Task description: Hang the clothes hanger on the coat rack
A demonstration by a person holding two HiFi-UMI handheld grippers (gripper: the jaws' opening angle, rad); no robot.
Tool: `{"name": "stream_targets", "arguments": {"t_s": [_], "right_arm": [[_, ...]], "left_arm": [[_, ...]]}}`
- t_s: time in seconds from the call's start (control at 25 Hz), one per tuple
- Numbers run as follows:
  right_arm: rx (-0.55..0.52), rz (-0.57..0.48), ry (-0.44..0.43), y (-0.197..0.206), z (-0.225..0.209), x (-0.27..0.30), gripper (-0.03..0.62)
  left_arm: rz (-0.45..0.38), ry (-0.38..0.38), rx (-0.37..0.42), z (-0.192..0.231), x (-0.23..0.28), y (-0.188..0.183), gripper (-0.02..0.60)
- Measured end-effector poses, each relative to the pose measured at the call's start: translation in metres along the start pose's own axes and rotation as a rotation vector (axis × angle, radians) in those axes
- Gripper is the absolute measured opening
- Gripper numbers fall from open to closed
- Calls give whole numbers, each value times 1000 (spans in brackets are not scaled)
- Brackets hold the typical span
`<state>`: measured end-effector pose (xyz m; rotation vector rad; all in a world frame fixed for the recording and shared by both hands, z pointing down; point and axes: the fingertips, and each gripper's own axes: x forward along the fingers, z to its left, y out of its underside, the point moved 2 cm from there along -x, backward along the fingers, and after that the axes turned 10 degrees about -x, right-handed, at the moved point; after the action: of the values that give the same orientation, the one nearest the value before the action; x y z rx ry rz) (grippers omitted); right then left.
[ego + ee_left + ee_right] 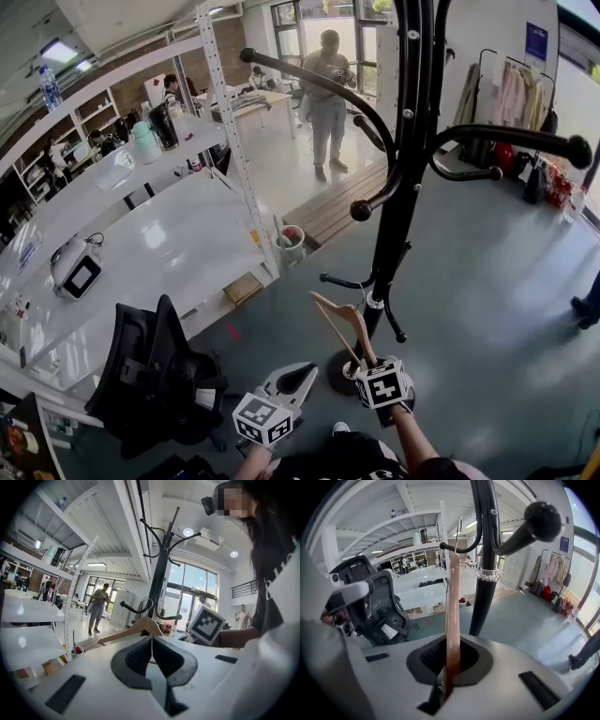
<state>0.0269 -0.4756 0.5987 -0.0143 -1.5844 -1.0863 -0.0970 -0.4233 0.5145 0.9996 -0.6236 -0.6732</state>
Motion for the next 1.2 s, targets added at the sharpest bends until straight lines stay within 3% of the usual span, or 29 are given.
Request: {"name": "stream_targets", "arguments": {"t_s": [0.32, 0.6, 0.76, 0.92, 1.04, 1.2], "right_arm": [[-8, 21, -29, -21, -12, 40, 9], [3, 81, -38, -5, -11, 61, 9], [23, 46, -56, -2, -8, 66, 11], [7, 19, -19, -4, -10, 64, 14], [-18, -5, -13, -7, -8, 61, 78], [17, -38, 13, -9, -7, 48, 101]], "left_arm": [[-3, -34, -5, 11, 0, -4, 6], [-9, -64, -20, 20, -4, -2, 6], [-7, -70, -23, 22, -6, -1, 6], [-10, -69, -26, 23, -6, -1, 6], [-7, -65, -29, 22, -6, 1, 6], [-6, -56, -31, 19, -8, 4, 6]]}}
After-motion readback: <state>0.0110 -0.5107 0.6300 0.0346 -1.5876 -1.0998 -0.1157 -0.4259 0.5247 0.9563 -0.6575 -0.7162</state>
